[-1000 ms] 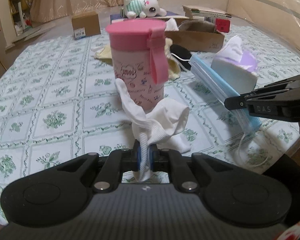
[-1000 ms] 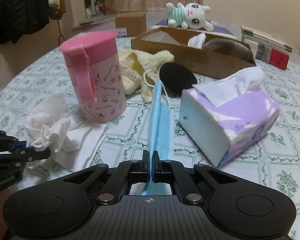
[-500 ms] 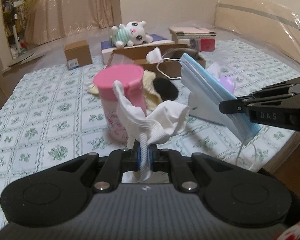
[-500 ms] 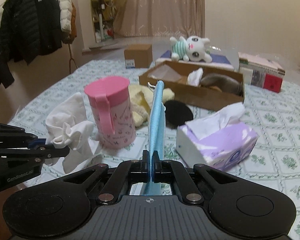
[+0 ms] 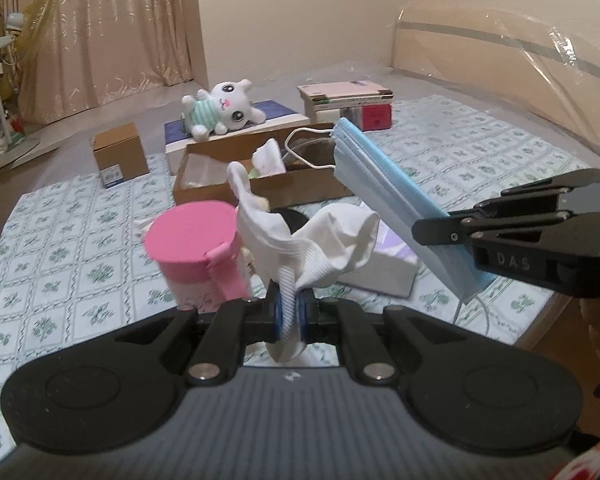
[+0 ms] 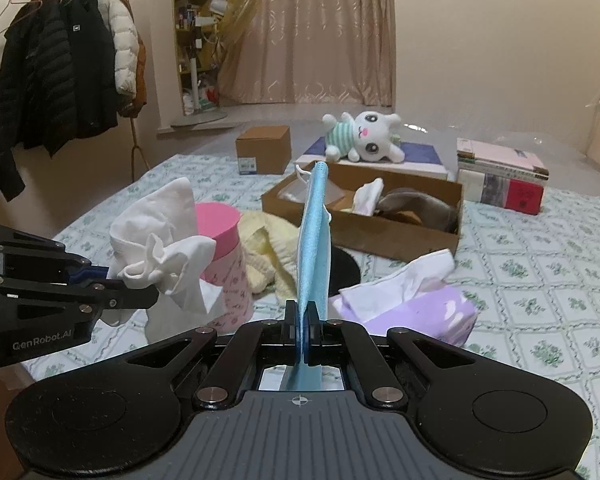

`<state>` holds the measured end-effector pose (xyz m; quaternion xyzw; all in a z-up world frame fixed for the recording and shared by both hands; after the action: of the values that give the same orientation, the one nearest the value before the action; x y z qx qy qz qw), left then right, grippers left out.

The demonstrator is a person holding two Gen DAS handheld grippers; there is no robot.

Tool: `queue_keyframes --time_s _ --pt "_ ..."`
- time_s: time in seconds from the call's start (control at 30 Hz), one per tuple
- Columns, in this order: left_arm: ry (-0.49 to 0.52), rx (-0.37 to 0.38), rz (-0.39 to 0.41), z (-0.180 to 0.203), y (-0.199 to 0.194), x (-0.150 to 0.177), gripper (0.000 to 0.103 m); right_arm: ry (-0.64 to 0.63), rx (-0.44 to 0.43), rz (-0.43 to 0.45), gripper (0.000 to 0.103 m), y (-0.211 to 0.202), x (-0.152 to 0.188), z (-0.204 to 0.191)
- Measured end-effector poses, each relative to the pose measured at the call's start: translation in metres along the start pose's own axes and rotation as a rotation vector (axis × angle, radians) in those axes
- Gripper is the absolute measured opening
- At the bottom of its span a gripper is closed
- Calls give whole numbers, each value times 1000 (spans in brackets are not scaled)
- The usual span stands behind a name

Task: Organize soft objects
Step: 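Carry the white cloth in the left gripper and blue mask in the right gripper to the box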

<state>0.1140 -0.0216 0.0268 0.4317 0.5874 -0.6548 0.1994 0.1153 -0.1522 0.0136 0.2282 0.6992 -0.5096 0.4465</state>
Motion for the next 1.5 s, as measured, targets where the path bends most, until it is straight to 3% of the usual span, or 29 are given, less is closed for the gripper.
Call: queue_keyframes --time_s 0.5,0.83,1.2,1.5 --pt "-22 63 8 8 15 -29 7 -3 19 28 1 -4 -19 18" --pt "-49 104 44 -12 34 -81 7 9 0 43 1 10 -62 47" --pt "-62 147 28 -54 97 -163 7 -6 -30 25 1 76 -128 103" --pt "-51 115 -35 -89 187 -197 7 49 -95 24 1 154 -170 138"
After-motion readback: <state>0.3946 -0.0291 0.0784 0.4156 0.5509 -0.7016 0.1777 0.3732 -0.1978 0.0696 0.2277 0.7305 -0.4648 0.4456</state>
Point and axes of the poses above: each gripper's, at about its wrist camera, not at the fingertips, and y roughly the way its jaws point, z to its right, x to its underside, the point moved 6 cm from there along y, roughly the way its jaws point, and after that the axes turned 1 degree about x, right-handed, at the moved point
